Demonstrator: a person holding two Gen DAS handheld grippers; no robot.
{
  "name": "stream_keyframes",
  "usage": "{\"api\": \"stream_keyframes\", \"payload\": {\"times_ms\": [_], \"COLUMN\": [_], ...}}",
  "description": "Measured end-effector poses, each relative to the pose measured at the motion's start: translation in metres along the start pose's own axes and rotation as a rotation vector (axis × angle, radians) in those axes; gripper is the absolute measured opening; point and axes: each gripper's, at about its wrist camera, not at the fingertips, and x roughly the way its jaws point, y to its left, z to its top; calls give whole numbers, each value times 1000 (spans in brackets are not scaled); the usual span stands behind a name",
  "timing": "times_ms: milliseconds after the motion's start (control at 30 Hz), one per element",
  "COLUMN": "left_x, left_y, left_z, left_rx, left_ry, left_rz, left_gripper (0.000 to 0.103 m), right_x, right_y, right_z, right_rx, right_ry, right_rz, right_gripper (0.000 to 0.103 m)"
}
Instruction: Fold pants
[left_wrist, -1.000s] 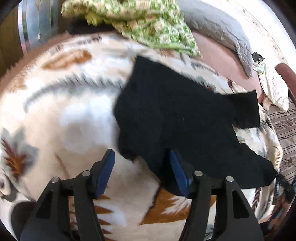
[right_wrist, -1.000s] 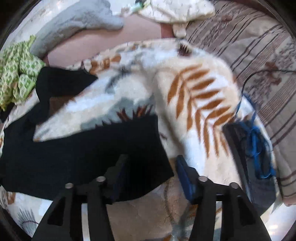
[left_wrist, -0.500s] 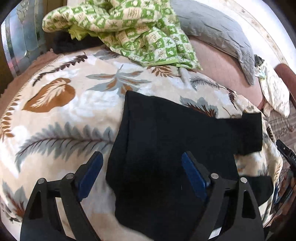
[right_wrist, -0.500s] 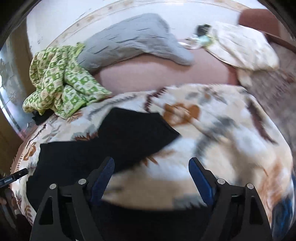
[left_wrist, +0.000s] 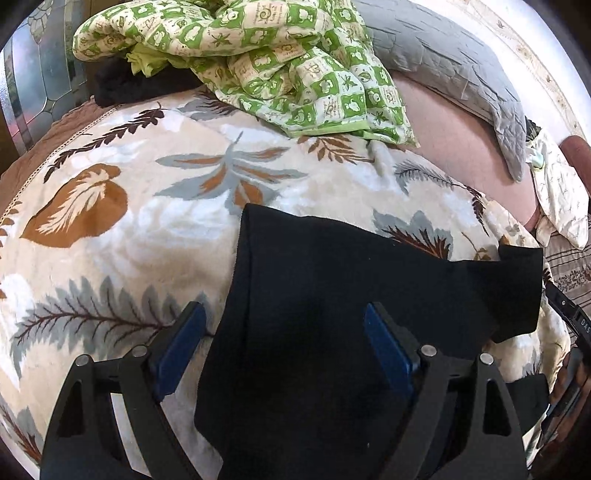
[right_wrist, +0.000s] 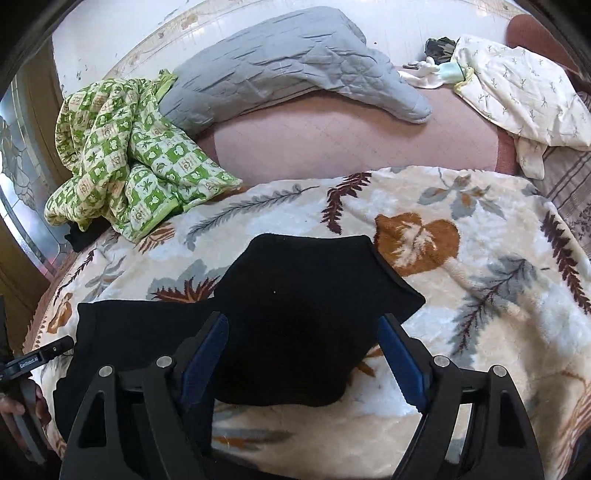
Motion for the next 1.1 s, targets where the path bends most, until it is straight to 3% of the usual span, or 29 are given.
{"api": "stream_keyframes", "payload": {"times_ms": [467,733,933,1100], "left_x": [19,22,30,42], "left_y": [4,10,21,16], "left_z": [13,23,39,45], "left_rx": [-9,-13,-40,-7], "left_ry": [18,29,35,64], "left_rz": [25,17,-20,-55], "left_gripper": [88,88,88,88], "right_x": [23,87,46,31], "right_y": [-11,-17,-45,-56], "right_z": [10,-22,3,28], "right_rx": [4,37,123,131], "right_ry": [20,223,82,18], "right_rz": [-48,28,33,20], "right_gripper": [83,83,83,83]}}
